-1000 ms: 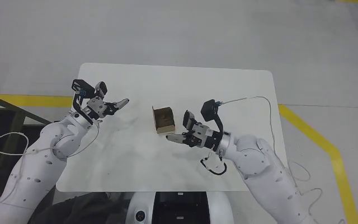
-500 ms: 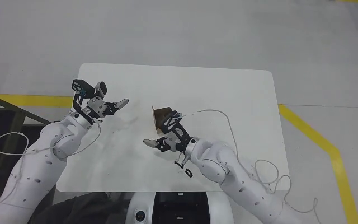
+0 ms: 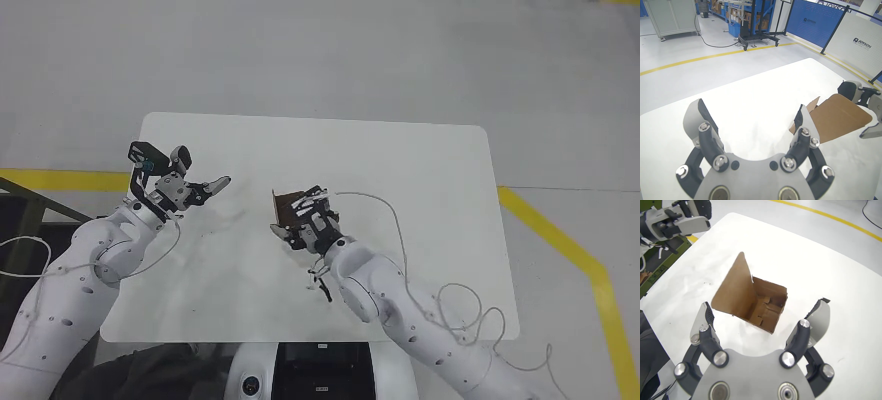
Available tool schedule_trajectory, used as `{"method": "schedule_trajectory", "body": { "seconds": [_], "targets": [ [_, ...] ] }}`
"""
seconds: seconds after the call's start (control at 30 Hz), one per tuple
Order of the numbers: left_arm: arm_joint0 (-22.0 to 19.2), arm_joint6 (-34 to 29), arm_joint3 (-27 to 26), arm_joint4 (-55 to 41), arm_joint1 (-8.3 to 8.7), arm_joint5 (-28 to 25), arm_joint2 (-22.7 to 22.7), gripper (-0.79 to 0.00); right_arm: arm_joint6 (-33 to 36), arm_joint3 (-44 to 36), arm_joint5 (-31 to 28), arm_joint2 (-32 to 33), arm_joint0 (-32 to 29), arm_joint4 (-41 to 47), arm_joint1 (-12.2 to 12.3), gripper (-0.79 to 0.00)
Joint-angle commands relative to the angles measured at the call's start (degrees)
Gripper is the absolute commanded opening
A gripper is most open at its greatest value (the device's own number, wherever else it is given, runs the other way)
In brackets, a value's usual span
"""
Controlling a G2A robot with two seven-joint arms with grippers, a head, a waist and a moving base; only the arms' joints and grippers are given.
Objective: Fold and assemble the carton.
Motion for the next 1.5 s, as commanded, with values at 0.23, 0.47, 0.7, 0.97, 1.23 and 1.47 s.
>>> {"method": "schedule_trajectory", "body": {
  "seconds": [0.23, 0.47, 0.7, 0.97, 1.23, 1.47],
  "targets": [
    [0.0, 0.0, 0.0, 0.0, 0.00, 0.0, 0.0, 0.000, 3.5, -2.0, 1.2, 5.4, -4.1, -2.4, 1.1, 0.000],
    [0.0, 0.0, 0.0, 0.0, 0.00, 0.0, 0.0, 0.000, 8.0, -5.7, 2.5, 10.1, -8.1, -7.9, 2.4, 0.000],
    [0.0, 0.0, 0.0, 0.0, 0.00, 0.0, 0.0, 0.000, 11.7, -9.3, 3.6, 15.6, -11.2, -12.3, 3.3, 0.000],
    [0.0, 0.0, 0.0, 0.0, 0.00, 0.0, 0.0, 0.000, 14.6, -12.2, 5.2, 21.0, -12.7, -14.0, 3.7, 0.000],
    [0.0, 0.0, 0.0, 0.0, 0.00, 0.0, 0.0, 0.000, 15.2, -12.7, 3.2, 16.3, -13.7, -9.8, 2.7, 0.000],
    [0.0, 0.0, 0.0, 0.0, 0.00, 0.0, 0.0, 0.000, 8.0, -10.5, 6.1, 13.0, -11.9, -3.6, 1.0, 0.000]
  ]
}}
